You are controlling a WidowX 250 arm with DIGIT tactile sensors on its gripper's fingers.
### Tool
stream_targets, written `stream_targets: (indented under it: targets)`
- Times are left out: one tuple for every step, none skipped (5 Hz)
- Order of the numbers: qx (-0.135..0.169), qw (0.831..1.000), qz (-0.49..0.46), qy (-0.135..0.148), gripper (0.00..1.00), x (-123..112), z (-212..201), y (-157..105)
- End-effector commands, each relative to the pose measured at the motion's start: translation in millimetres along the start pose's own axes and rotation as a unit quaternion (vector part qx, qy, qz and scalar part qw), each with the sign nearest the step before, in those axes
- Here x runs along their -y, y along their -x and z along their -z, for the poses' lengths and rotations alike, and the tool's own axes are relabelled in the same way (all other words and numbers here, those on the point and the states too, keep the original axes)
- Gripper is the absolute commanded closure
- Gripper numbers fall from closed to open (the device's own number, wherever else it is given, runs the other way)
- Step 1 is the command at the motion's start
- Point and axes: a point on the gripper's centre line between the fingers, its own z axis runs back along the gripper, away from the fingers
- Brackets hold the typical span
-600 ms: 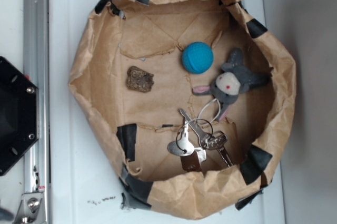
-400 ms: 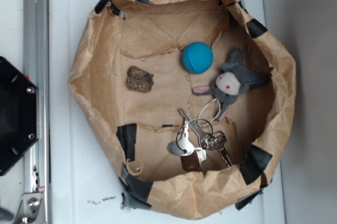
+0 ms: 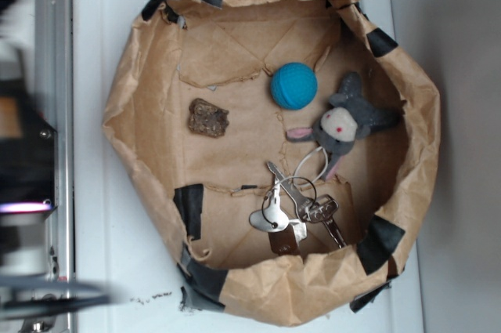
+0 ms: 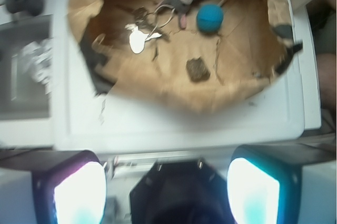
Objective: Grab the silver keys.
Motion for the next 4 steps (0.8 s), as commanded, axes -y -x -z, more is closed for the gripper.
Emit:
stream_targets:
  targets:
    - [0.035, 0.999, 0.006, 0.019, 0.0, -7, 3, -78]
    - [0.05, 0.993, 0.012, 0.108, 0.0, -22, 32, -76]
    - [0.049, 0.988, 0.01, 0.143, 0.0, -37, 69, -71]
    - [0.028, 0.99, -0.013, 0.136, 0.0, -34, 95, -82]
